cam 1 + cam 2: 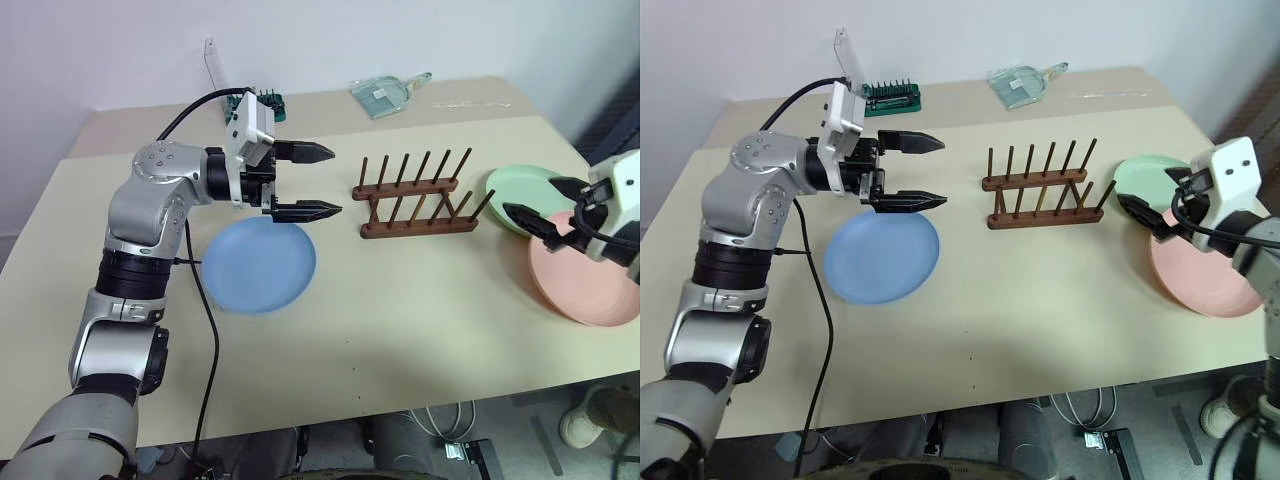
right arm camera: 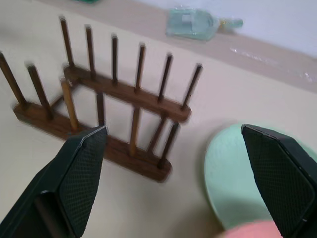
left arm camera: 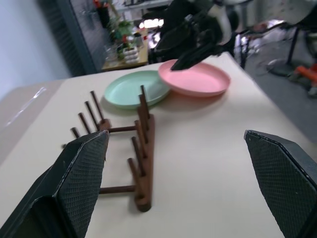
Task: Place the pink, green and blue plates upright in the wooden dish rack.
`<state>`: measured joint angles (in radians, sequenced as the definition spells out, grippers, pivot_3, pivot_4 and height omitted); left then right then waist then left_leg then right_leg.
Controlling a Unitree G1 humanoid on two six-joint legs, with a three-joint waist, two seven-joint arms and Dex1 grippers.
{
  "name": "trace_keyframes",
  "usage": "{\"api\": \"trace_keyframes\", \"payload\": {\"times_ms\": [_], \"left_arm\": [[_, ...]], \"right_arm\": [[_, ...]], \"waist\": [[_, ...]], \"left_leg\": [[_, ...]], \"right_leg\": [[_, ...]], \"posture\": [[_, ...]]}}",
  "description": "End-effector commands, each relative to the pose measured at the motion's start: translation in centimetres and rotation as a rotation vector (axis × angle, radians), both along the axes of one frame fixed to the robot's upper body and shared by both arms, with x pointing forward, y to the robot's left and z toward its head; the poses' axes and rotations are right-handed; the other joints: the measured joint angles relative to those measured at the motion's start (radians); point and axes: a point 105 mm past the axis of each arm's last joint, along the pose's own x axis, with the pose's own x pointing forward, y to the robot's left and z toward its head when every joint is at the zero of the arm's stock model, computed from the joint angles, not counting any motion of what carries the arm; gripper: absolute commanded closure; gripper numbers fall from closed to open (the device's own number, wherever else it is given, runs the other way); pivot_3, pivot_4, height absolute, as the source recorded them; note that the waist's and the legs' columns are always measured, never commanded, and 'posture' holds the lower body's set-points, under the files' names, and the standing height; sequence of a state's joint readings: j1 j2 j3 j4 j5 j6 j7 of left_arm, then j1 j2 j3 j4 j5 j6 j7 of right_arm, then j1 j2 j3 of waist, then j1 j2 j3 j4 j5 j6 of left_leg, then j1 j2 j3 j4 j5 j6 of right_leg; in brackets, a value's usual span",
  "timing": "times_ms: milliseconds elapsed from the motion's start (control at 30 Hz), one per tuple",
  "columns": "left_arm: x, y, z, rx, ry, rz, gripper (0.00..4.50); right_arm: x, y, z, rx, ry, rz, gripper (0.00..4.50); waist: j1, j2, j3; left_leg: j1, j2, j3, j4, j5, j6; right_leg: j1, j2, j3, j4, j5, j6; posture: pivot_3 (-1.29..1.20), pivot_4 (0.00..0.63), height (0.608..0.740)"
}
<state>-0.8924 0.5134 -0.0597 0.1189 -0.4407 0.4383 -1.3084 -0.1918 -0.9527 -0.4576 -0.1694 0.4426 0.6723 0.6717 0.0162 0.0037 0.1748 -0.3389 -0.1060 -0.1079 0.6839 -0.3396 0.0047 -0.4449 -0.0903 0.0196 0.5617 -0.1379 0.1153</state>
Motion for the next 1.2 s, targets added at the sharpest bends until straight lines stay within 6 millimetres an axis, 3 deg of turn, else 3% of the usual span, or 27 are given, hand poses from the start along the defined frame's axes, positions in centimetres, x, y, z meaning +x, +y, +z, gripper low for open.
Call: {"api": "trace_keyframes", "payload": {"times_ms": [33, 167, 367, 667, 800, 900, 1133, 1200], "left_arm": [[-1.1, 0.4, 1.8, -0.043, -0.042, -0.062, 0.00], [-1.5, 0.7, 2.3, -0.094, -0.007, -0.104, 0.00], [-2.0, 0.3, 0.2, -0.013, 0.018, -0.146, 0.00], [-2.1, -0.6, -0.3, 0.016, 0.001, -0.147, 0.00], [-2.0, -0.5, -0.1, 0.012, 0.001, -0.135, 0.00], [-1.9, -0.5, -0.3, 0.022, 0.008, -0.121, 0.00], [-1.5, -0.4, -0.7, 0.033, 0.008, -0.085, 0.00], [-1.4, -0.6, -0.8, 0.040, 0.023, -0.083, 0.00]], "right_arm": [[-1.0, -1.4, 1.7, -0.068, -0.031, -0.032, 0.09], [-2.8, -1.1, -0.6, -0.064, 0.107, -0.008, 0.09], [-6.0, -1.2, -4.6, -0.065, 0.324, 0.004, 0.09], [-5.8, -3.8, -8.0, -0.105, 0.404, -0.134, 0.09], [-5.6, -3.7, -9.1, -0.095, 0.418, -0.132, 0.09], [-5.1, -3.8, -9.8, -0.122, 0.417, -0.146, 0.93], [-4.7, -3.5, -8.7, -0.180, 0.400, -0.117, 4.48], [-4.7, -3.9, -8.4, -0.262, 0.400, -0.126, 4.48]], "waist": [[-0.003, 0.000, 0.000], [-0.005, 0.000, 0.000], [-0.003, 0.000, 0.000], [-0.003, -0.001, 0.000], [-0.003, 0.000, 0.000], [-0.004, 0.000, 0.000], [-0.003, 0.000, 0.000], [-0.003, -0.001, 0.000]], "left_leg": [[0.000, 0.000, 0.000, 0.000, 0.000, 0.000], [0.001, 0.001, 0.000, 0.000, 0.000, 0.001], [0.001, 0.001, 0.001, 0.000, -0.001, 0.002], [0.001, 0.001, 0.001, 0.001, -0.001, 0.001], [0.001, 0.001, 0.001, 0.001, -0.001, 0.001], [0.001, 0.001, 0.001, 0.001, -0.001, 0.001], [0.001, 0.001, 0.001, 0.001, 0.000, 0.000], [0.001, 0.001, 0.001, 0.001, 0.000, 0.001]], "right_leg": [[0.000, 0.000, 0.000, 0.000, 0.000, 0.000], [0.000, 0.001, 0.000, 0.000, 0.000, 0.000], [0.001, 0.001, 0.001, 0.000, 0.000, 0.000], [0.001, 0.001, 0.001, -0.001, 0.000, 0.000], [0.001, 0.001, 0.001, -0.001, 0.000, 0.000], [0.001, 0.001, 0.001, -0.001, 0.000, 0.000], [0.001, 0.001, 0.001, -0.001, 0.000, 0.000], [0.001, 0.001, 0.001, -0.001, 0.000, 0.000]], "posture": [[0.00, 0.150, 0.740], [0.00, 0.150, 0.740], [0.00, 0.150, 0.740], [0.00, 0.150, 0.740], [0.00, 0.150, 0.740], [0.00, 0.150, 0.740], [0.00, 0.150, 0.740], [0.00, 0.150, 0.740]]}}
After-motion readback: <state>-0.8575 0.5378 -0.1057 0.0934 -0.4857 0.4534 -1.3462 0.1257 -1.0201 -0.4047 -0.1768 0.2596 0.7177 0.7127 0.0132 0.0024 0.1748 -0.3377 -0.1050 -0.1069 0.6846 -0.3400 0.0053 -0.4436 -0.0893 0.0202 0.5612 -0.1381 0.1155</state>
